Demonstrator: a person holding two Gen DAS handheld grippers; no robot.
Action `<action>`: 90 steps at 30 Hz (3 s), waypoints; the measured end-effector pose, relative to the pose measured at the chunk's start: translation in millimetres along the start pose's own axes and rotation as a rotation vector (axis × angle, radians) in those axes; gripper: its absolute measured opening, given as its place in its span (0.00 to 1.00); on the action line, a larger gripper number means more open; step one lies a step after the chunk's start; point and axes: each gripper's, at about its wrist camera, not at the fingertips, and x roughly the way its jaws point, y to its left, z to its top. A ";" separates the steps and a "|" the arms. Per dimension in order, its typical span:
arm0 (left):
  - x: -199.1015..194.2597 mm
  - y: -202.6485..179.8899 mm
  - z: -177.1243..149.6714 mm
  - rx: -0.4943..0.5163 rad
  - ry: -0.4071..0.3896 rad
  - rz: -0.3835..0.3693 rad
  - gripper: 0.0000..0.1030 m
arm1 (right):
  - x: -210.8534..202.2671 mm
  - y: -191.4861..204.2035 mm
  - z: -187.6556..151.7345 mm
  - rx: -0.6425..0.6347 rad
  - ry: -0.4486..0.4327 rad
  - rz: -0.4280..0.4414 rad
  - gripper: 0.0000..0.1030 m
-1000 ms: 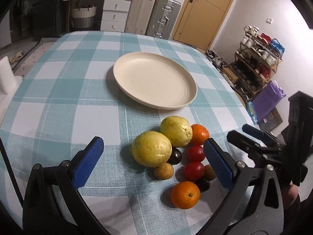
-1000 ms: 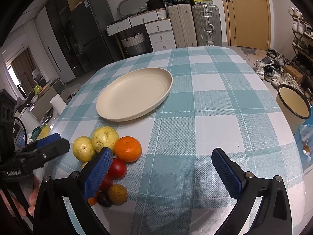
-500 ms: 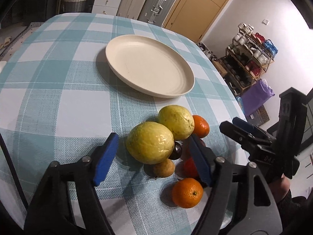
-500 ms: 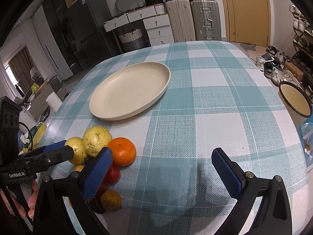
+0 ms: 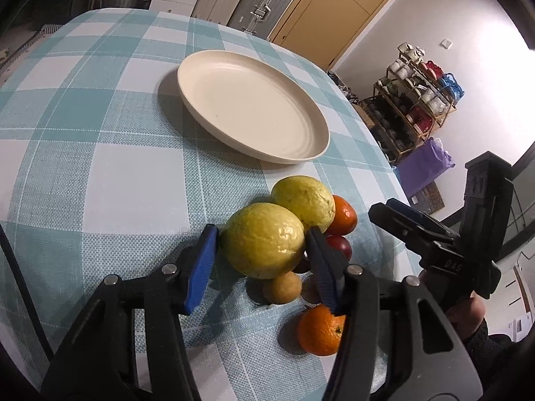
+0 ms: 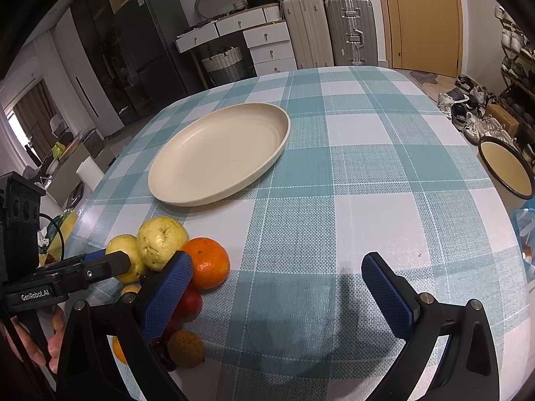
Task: Organize fruits
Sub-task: 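Lower the left tool and close it on the large yellow guava, then close the right tool on the other yellow guava while the left tool holds its guava, then carry both guavas to the cream plate and open both tools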
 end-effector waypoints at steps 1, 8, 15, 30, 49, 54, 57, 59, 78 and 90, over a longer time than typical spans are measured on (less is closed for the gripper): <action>-0.4 0.8 -0.1 -0.002 0.000 -0.003 0.49 | 0.0 0.0 -0.1 0.001 0.000 0.001 1.00; -3.3 2.9 -0.3 -0.013 -0.003 -0.007 0.49 | 0.6 1.3 1.9 -0.003 -0.008 0.009 1.00; -10.2 7.0 3.3 -0.018 -0.025 -0.001 0.49 | -1.3 4.8 3.0 -0.010 -0.022 0.016 1.00; -35.9 28.5 9.5 -0.052 -0.077 0.035 0.49 | -1.8 45.6 16.5 -0.132 -0.020 0.164 1.00; -43.4 49.8 2.7 -0.097 -0.077 0.046 0.49 | 46.7 107.6 29.6 -0.403 0.195 0.143 0.84; -42.5 51.9 1.9 -0.106 -0.074 0.043 0.49 | 56.2 115.8 26.7 -0.455 0.232 0.111 0.63; -41.5 53.1 1.2 -0.114 -0.070 0.043 0.49 | 60.8 116.1 25.1 -0.461 0.263 0.122 0.48; -40.4 54.4 0.9 -0.117 -0.068 0.042 0.49 | 60.8 117.4 24.3 -0.474 0.262 0.115 0.48; -30.6 30.5 20.0 -0.076 -0.072 0.026 0.49 | 34.4 81.1 48.4 -0.255 0.135 0.273 0.48; -23.3 3.3 77.3 0.006 -0.116 0.038 0.49 | 23.1 47.1 84.5 -0.123 -0.001 0.361 0.48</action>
